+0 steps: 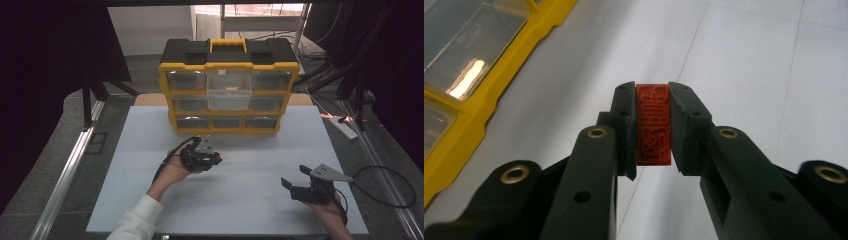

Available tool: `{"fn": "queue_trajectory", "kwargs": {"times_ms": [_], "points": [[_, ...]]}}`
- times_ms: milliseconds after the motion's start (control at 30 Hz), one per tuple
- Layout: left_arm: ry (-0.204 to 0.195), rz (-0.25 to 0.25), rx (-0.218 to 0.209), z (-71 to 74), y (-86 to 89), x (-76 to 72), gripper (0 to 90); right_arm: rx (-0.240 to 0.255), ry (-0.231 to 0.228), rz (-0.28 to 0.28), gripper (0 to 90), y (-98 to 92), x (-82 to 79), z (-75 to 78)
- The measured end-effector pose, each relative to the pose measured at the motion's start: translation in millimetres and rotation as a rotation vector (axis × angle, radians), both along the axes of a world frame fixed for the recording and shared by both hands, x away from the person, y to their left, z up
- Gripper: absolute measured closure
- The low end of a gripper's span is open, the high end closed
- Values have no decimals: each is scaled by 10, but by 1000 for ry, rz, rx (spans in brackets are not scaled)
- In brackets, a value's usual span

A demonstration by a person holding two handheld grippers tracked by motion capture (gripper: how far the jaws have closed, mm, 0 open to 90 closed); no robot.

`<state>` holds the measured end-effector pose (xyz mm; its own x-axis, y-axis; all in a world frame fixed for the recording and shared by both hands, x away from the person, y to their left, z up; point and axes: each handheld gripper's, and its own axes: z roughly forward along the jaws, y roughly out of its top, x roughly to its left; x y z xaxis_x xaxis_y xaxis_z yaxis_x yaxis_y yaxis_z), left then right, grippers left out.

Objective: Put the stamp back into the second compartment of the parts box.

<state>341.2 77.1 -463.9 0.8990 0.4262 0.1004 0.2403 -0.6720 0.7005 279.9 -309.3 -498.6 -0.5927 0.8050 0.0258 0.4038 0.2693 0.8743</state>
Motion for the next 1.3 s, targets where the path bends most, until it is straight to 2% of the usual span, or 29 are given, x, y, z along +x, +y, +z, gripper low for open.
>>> {"fn": "queue_trajectory", "kwargs": {"times_ms": [200, 800, 1300], "points": [[-17, 30, -44, 42, 59, -37, 745, -1, -3, -1, 143, 18, 17, 5], [-64, 91, -101, 139, 182, -152, 745, 4, -1, -1, 143, 7, 5, 5], [-74, 140, -139, 154, 307, -234, 745, -3, 0, 0, 143, 22, 20, -3]]}}
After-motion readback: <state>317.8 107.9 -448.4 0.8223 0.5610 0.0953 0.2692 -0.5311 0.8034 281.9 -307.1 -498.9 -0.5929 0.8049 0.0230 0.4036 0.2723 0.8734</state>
